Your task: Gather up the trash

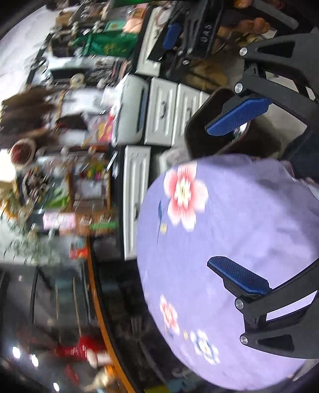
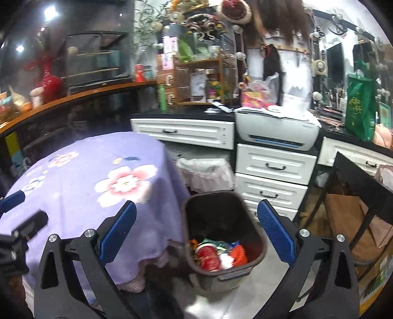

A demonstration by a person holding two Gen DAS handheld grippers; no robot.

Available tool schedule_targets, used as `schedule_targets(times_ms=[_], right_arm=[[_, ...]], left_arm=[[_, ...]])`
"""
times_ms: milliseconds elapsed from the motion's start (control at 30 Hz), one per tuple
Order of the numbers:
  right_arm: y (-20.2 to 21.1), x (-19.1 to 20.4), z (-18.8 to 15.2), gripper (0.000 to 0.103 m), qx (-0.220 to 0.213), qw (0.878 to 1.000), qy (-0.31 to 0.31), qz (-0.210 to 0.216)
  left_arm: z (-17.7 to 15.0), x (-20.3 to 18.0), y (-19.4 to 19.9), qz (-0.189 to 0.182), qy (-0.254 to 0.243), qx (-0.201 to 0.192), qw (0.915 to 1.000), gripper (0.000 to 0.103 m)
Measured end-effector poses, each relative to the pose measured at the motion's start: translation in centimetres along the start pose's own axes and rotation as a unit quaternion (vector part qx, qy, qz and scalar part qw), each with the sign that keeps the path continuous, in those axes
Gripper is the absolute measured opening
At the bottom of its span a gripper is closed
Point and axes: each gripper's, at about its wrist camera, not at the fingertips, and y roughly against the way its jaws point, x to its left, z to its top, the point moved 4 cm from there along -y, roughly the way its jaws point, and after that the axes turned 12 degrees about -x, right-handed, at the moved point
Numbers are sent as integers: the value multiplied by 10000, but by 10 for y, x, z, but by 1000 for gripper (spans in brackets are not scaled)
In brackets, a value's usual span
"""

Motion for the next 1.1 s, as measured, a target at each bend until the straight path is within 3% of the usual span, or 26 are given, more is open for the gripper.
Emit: schedule_targets(times_ms=[367, 667, 900, 1100], right_arm=[[96, 32, -7, 97, -744, 9967, 263, 212], [166, 43, -15, 97, -1246, 9895, 640, 342], [194, 47, -11, 97, -1840, 9796, 673, 442], [196, 49, -13, 97, -1802, 9794, 682, 599]], left_arm=[[-5, 30, 83, 525, 284, -403, 9974, 98], [1, 21, 144, 562, 269, -875, 9942, 98], [-3, 23, 156, 601, 419, -1093, 9913, 98], [-5, 24, 158, 664, 334, -1146, 9906, 98]])
